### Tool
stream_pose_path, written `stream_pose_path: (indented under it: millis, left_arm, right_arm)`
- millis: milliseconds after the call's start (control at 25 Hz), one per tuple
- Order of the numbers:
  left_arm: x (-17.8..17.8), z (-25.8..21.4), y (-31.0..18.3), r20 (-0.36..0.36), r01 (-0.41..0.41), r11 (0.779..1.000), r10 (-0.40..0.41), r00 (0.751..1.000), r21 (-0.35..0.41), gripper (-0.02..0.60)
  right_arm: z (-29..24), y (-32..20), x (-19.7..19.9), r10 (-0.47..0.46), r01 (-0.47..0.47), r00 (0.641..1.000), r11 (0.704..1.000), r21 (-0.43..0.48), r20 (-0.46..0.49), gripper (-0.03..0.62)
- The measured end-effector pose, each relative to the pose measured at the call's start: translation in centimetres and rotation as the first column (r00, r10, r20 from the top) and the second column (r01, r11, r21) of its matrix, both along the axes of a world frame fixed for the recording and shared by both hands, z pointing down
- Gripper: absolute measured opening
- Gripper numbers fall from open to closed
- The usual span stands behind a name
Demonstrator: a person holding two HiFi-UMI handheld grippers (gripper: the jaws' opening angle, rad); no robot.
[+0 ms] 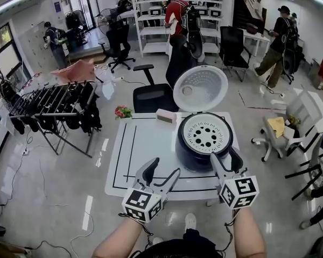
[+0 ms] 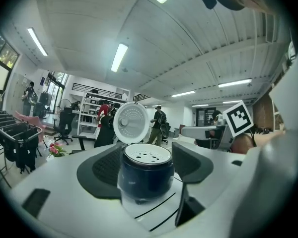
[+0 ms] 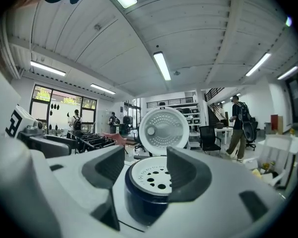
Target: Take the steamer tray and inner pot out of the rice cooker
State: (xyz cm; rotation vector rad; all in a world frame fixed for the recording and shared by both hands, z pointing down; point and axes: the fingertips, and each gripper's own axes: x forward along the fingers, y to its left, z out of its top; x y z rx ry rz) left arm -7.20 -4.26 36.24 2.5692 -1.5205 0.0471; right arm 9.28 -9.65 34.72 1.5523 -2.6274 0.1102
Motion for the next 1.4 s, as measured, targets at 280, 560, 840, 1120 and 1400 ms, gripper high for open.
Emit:
stream_pose_path:
  millis: [280, 560, 840, 1120, 1400]
  left_arm:
    - [3.2, 1.1, -5.9, 0.005, 0.018, 0.999, -0.018, 1.0, -0.03, 0.308]
    - [5.7, 2.1, -10.6, 0.02, 0.043, 0.998, -0.043, 0.999, -0.049, 0.31]
    - [6.8, 3.6, -13.9, 0.061, 0.098, 0.992, -0.093, 0.994, -0.085, 0.311]
    - [7.4, 5.0, -16.7, 0.098, 0.163, 0.98, -0.152, 0.984, -0.117, 0.312]
    - [7.3, 7.1, -18.4, 0.157, 0.186, 0.968, -0.161, 0.974, -0.165, 0.313]
  right_arm:
    - [1.9, -6.4, 3.9, 0.021, -0.021, 1.0, 0.999, -0.042, -0.009, 0.25]
    - [3.8, -11.1, 6.4, 0.004, -0.005, 1.0, 0.996, -0.094, -0.014, 0.25]
    - [6.2, -14.5, 7.1, -0.053, 0.047, 0.998, 0.988, -0.149, -0.038, 0.25]
    - [8.7, -17.1, 7.1, -0.11, 0.096, 0.993, 0.971, -0.217, -0.053, 0.25]
    - [11.0, -18.7, 7.2, -0.092, 0.059, 0.99, 0.961, -0.269, -0.111, 0.25]
